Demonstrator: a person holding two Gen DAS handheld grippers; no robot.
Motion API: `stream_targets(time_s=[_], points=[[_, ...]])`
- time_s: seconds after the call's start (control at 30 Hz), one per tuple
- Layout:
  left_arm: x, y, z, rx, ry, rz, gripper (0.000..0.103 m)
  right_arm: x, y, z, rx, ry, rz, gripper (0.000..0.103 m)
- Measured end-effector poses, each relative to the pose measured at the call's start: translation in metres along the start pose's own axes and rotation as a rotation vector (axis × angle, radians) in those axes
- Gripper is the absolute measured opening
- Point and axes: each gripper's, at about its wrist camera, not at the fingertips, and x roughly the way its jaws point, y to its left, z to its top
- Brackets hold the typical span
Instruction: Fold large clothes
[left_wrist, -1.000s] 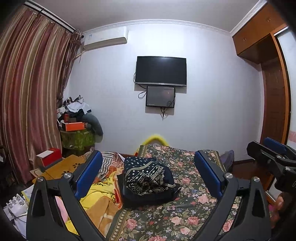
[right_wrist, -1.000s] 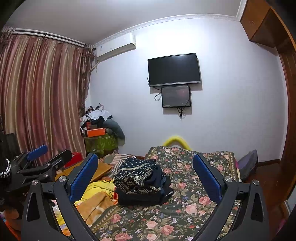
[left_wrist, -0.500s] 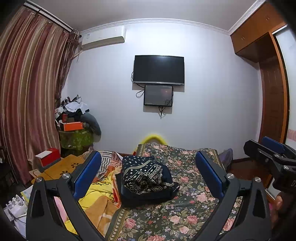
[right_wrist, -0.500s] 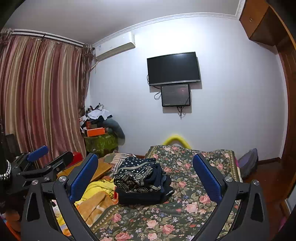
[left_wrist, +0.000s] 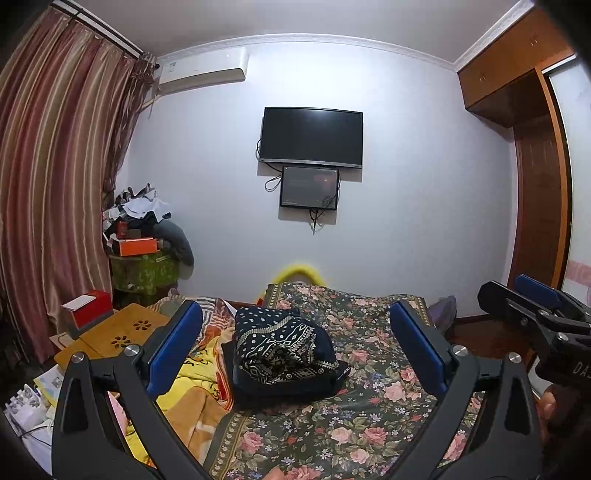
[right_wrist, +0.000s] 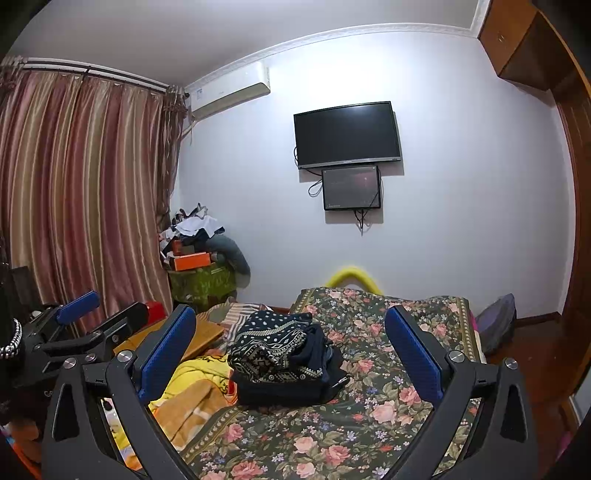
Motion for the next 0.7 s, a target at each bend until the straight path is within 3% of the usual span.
stream_targets(time_s=[0.7], points=[[0.0005, 0.0053, 0.0005, -0.031, 0.004, -0.011, 0.102, 0.0031, 0.0012, -0.0016, 0.008, 0.005, -0.005, 0.102]])
